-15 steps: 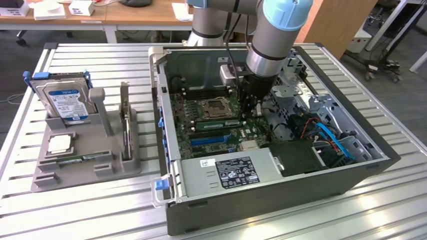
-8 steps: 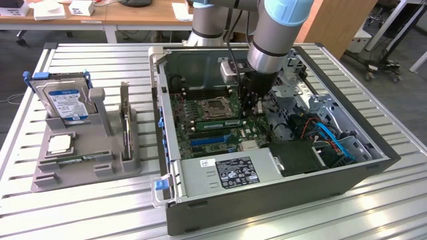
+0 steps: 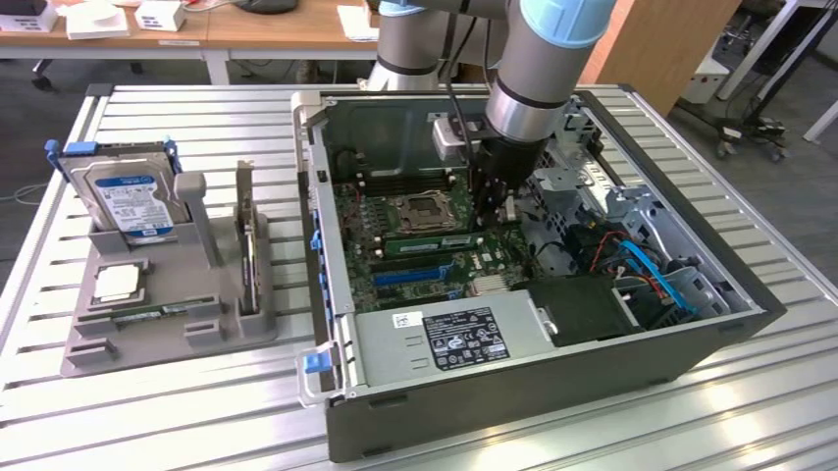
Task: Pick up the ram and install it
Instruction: 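Press down the ram until it locks into place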
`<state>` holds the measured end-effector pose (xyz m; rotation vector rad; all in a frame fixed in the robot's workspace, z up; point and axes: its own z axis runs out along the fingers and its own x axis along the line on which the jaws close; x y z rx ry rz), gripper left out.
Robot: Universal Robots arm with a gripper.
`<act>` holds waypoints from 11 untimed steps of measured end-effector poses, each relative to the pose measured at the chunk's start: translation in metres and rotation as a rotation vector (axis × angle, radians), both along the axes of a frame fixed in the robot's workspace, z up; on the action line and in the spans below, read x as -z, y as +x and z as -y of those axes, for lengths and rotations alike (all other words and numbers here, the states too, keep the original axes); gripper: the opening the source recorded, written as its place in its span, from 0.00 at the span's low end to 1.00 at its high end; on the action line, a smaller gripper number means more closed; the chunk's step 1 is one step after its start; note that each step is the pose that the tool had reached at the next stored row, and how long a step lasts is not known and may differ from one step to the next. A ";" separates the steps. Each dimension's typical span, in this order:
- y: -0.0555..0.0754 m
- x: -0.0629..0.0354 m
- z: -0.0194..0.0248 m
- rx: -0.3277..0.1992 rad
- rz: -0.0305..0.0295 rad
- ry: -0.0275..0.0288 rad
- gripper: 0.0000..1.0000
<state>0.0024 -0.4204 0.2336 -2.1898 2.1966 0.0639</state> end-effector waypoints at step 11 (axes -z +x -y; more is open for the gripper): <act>-0.028 0.0000 0.0000 0.000 0.0009 -0.0001 0.09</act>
